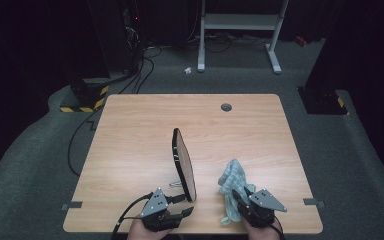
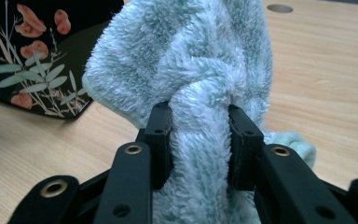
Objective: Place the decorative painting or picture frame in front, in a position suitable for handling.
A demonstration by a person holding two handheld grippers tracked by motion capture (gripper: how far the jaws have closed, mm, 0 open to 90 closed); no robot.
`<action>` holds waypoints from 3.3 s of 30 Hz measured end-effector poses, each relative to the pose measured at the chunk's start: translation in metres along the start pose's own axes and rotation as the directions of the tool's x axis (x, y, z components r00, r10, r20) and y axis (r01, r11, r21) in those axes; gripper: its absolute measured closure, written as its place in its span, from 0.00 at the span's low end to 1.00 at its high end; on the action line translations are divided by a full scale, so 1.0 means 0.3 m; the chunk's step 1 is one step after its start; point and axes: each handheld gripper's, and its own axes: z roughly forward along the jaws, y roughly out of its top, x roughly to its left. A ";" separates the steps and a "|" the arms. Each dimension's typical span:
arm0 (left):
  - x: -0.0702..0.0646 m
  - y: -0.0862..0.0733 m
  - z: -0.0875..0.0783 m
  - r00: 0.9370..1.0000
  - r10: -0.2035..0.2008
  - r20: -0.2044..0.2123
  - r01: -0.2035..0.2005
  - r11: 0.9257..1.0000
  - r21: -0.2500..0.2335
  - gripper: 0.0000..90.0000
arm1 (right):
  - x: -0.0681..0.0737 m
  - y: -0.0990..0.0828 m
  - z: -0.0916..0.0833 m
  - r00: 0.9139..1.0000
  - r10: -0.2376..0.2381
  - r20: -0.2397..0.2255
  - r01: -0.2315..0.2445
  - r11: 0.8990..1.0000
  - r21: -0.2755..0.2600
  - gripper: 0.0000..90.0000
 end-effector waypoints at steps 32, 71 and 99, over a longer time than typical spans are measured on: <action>0.241 -0.043 -0.004 0.973 0.020 -0.228 0.012 0.990 0.138 0.60 | 0.023 0.016 0.016 1.000 -0.022 -0.019 0.022 1.000 0.001 0.73; 0.285 -0.055 0.140 0.980 0.047 -0.195 0.008 0.962 0.273 0.98 | 0.070 0.075 0.015 0.998 -0.059 -0.034 0.059 0.998 -0.014 0.74; 0.321 -0.062 0.118 0.963 -0.011 -0.268 0.080 0.965 0.248 0.98 | 0.270 0.557 -0.033 0.974 -0.174 -0.145 0.122 0.942 -0.312 0.73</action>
